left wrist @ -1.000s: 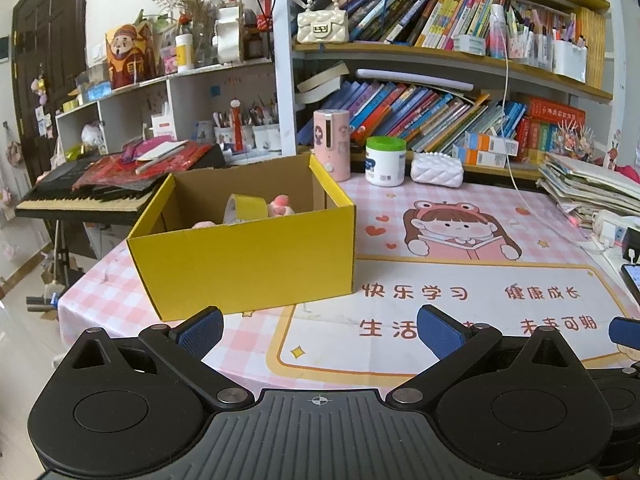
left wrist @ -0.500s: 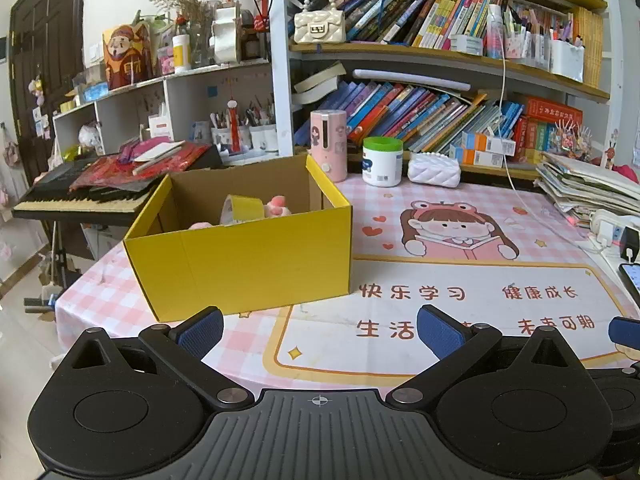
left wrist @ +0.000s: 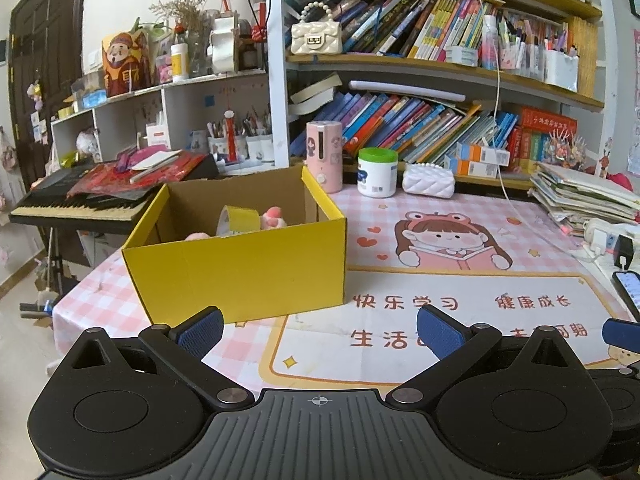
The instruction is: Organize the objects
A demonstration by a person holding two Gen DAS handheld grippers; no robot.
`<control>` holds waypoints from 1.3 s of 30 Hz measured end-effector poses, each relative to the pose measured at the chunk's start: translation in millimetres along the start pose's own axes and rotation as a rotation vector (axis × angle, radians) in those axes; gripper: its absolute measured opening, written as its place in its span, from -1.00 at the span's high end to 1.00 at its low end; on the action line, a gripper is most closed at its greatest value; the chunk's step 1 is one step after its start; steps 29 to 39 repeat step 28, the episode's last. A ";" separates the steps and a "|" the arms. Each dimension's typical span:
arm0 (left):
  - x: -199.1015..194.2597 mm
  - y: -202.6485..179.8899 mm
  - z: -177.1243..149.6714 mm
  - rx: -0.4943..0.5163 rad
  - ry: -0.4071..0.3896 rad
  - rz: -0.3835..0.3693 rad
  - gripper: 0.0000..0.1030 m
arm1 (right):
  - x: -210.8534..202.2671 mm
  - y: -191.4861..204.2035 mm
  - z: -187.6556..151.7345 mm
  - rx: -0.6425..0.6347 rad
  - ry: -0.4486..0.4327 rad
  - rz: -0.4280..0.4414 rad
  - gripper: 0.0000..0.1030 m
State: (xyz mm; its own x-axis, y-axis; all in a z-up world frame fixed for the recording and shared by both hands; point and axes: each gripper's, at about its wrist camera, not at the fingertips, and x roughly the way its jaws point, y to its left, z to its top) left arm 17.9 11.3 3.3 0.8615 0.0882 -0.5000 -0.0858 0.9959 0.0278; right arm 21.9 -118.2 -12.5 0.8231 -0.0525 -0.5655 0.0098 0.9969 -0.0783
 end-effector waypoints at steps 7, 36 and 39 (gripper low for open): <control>2.0 -0.5 -0.4 -0.001 0.003 -0.008 -1.00 | 0.0 -1.4 0.1 0.005 0.002 -0.002 -1.00; 4.4 1.9 -0.7 -0.009 0.009 -0.015 -1.00 | -0.4 0.2 0.0 0.004 0.004 -0.006 -1.00; 4.4 1.9 -0.7 -0.009 0.009 -0.015 -1.00 | -0.4 0.2 0.0 0.004 0.004 -0.006 -1.00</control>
